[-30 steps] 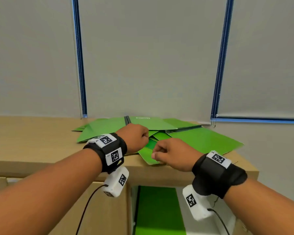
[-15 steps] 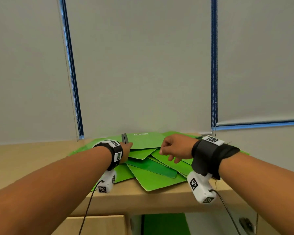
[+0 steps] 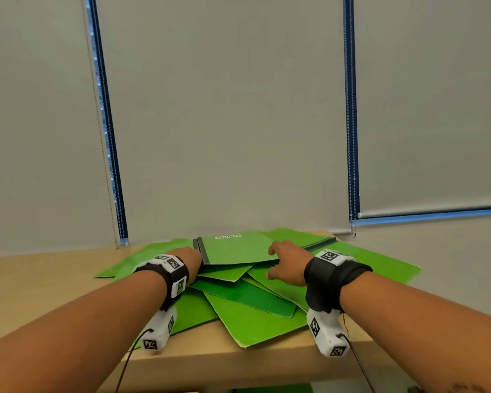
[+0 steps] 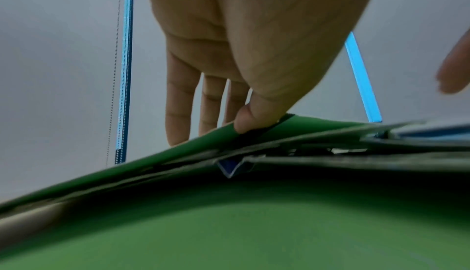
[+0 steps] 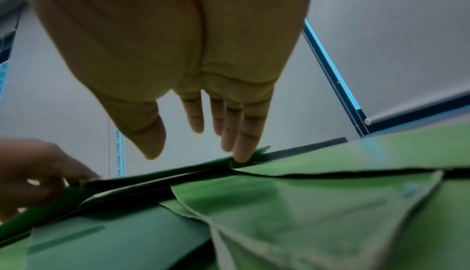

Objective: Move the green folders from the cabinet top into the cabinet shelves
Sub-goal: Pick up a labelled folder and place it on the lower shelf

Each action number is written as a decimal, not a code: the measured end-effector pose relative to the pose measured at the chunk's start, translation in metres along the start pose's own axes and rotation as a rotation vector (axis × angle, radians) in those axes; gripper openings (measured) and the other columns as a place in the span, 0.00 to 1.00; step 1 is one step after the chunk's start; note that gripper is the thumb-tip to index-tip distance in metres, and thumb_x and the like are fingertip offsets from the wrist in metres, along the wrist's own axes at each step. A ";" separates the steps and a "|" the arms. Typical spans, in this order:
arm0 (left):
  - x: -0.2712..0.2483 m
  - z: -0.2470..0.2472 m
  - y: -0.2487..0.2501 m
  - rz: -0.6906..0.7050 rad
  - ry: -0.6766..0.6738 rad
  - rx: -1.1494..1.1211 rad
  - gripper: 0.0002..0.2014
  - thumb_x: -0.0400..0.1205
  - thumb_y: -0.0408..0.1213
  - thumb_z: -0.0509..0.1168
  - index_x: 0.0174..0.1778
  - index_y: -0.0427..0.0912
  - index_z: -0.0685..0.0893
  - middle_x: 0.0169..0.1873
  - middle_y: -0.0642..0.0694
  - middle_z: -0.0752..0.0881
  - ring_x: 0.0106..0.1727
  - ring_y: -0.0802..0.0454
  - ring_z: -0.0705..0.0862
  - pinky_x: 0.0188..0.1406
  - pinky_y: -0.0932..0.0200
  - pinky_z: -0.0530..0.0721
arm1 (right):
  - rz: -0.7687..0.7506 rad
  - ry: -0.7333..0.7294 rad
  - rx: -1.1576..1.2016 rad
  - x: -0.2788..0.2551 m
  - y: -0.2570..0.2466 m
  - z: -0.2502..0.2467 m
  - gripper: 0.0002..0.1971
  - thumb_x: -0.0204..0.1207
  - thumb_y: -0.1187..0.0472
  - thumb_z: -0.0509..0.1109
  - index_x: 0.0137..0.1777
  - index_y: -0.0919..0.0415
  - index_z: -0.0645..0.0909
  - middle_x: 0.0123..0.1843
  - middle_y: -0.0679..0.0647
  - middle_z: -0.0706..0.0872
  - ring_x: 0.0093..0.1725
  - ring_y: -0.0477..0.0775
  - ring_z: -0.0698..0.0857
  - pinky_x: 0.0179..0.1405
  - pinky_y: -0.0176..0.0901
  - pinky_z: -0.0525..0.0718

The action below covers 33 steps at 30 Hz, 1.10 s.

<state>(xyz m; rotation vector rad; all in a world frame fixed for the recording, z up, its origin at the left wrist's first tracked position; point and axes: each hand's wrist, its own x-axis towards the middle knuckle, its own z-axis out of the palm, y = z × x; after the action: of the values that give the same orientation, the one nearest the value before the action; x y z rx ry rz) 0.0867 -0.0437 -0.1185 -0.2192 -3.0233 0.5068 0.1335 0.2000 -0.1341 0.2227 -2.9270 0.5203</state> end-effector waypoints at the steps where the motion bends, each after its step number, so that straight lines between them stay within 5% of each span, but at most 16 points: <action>1: -0.005 -0.005 -0.003 -0.006 0.056 -0.036 0.19 0.81 0.32 0.61 0.69 0.42 0.77 0.59 0.40 0.85 0.57 0.40 0.85 0.55 0.50 0.85 | 0.001 0.023 0.012 0.001 -0.001 0.002 0.36 0.73 0.50 0.75 0.78 0.58 0.65 0.75 0.60 0.69 0.68 0.63 0.78 0.65 0.50 0.79; 4: -0.019 -0.021 -0.012 0.012 0.197 -0.186 0.38 0.80 0.27 0.56 0.83 0.57 0.49 0.61 0.40 0.83 0.54 0.41 0.85 0.54 0.48 0.85 | 0.014 0.081 0.016 0.007 -0.007 0.006 0.45 0.68 0.50 0.78 0.81 0.57 0.60 0.74 0.61 0.66 0.69 0.66 0.75 0.66 0.55 0.79; 7: -0.039 -0.039 -0.016 0.067 0.338 -0.255 0.47 0.80 0.22 0.53 0.80 0.69 0.36 0.58 0.40 0.78 0.44 0.45 0.84 0.47 0.51 0.86 | 0.028 0.095 0.012 0.009 -0.015 0.008 0.50 0.64 0.48 0.78 0.83 0.52 0.54 0.75 0.62 0.64 0.71 0.68 0.72 0.67 0.56 0.78; 10: -0.050 -0.056 -0.023 0.061 0.459 -0.313 0.41 0.82 0.23 0.51 0.80 0.70 0.49 0.57 0.42 0.74 0.38 0.47 0.81 0.39 0.56 0.83 | 0.029 0.081 0.033 0.006 -0.023 0.008 0.48 0.68 0.48 0.76 0.84 0.48 0.51 0.77 0.63 0.62 0.71 0.69 0.74 0.68 0.56 0.78; 13: -0.060 -0.071 -0.027 0.051 0.558 -0.488 0.30 0.84 0.25 0.50 0.80 0.55 0.65 0.62 0.40 0.75 0.52 0.42 0.82 0.53 0.54 0.82 | 0.003 0.080 0.082 0.002 -0.030 0.009 0.41 0.75 0.50 0.71 0.84 0.46 0.52 0.79 0.63 0.61 0.71 0.69 0.75 0.71 0.54 0.76; 16: -0.074 -0.079 -0.027 0.079 0.618 -0.719 0.26 0.83 0.23 0.51 0.78 0.45 0.69 0.66 0.38 0.74 0.60 0.37 0.80 0.60 0.46 0.84 | -0.036 0.062 0.181 -0.005 -0.037 0.007 0.39 0.78 0.51 0.70 0.85 0.47 0.53 0.81 0.64 0.59 0.76 0.67 0.71 0.75 0.50 0.72; 20: -0.095 -0.088 -0.025 0.127 0.671 -1.035 0.26 0.82 0.20 0.52 0.75 0.44 0.70 0.69 0.43 0.72 0.60 0.39 0.81 0.51 0.41 0.89 | -0.086 0.009 0.337 -0.018 -0.043 0.002 0.50 0.69 0.42 0.77 0.86 0.48 0.52 0.84 0.60 0.56 0.81 0.62 0.64 0.78 0.49 0.65; 24: -0.124 -0.102 -0.023 0.171 0.683 -1.359 0.26 0.83 0.18 0.50 0.74 0.44 0.70 0.69 0.46 0.73 0.61 0.45 0.82 0.50 0.46 0.90 | -0.133 -0.075 0.404 -0.027 -0.049 -0.003 0.59 0.61 0.28 0.74 0.86 0.46 0.47 0.87 0.56 0.50 0.85 0.60 0.54 0.82 0.57 0.56; 28: -0.151 -0.104 -0.023 0.225 0.656 -1.587 0.30 0.80 0.13 0.47 0.74 0.44 0.70 0.63 0.49 0.76 0.62 0.49 0.81 0.46 0.57 0.90 | -0.080 -0.007 0.717 -0.028 -0.054 -0.009 0.67 0.47 0.15 0.65 0.85 0.48 0.52 0.87 0.56 0.56 0.83 0.60 0.62 0.80 0.64 0.63; 30: -0.160 -0.100 -0.023 0.232 0.665 -1.673 0.31 0.78 0.12 0.46 0.71 0.43 0.71 0.60 0.49 0.77 0.60 0.50 0.81 0.46 0.58 0.90 | 0.038 0.101 0.953 -0.028 -0.054 -0.015 0.66 0.52 0.19 0.68 0.85 0.57 0.52 0.86 0.58 0.59 0.81 0.61 0.65 0.78 0.63 0.67; 33: -0.169 -0.089 -0.022 0.220 0.621 -1.804 0.30 0.76 0.10 0.46 0.66 0.42 0.76 0.58 0.49 0.77 0.57 0.51 0.81 0.51 0.52 0.90 | 0.171 0.239 1.183 -0.029 -0.043 -0.022 0.50 0.65 0.41 0.79 0.79 0.68 0.61 0.75 0.64 0.75 0.69 0.64 0.78 0.69 0.57 0.76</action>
<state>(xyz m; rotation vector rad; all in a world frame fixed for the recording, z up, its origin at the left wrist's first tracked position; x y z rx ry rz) 0.2593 -0.0616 -0.0345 -0.5645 -1.8768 -1.8848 0.1720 0.1710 -0.1051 0.0211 -2.0534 2.0488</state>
